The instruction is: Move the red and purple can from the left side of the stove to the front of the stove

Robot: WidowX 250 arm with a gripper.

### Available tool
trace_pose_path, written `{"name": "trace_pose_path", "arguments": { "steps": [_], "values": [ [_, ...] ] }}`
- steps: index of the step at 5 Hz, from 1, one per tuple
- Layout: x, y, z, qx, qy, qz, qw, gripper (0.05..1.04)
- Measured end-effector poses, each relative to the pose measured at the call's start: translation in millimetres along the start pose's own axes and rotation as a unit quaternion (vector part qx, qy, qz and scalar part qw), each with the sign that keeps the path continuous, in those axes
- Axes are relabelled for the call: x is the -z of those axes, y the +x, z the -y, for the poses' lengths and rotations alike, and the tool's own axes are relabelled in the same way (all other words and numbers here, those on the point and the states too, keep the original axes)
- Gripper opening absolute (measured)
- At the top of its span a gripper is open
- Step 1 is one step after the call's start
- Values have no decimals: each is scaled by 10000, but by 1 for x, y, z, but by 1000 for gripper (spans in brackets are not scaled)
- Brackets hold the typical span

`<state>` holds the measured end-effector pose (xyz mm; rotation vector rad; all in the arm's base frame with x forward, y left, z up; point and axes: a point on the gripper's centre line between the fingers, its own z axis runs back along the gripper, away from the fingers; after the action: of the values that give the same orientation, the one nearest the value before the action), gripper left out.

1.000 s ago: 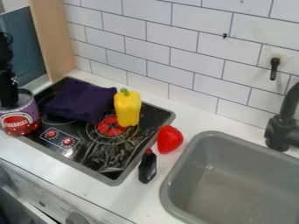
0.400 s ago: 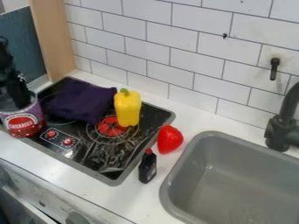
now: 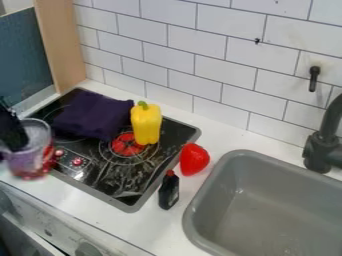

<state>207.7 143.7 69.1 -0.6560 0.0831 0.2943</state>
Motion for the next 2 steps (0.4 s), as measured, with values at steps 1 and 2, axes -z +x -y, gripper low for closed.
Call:
{"name": "trace_pose_path", "arguments": {
  "steps": [1, 2],
  "values": [
    [29, -13, 47, 499, -436, -299, 9974, 1002],
    [64, -29, 82, 607, -717, -424, 9947, 1001]
  ]
}}
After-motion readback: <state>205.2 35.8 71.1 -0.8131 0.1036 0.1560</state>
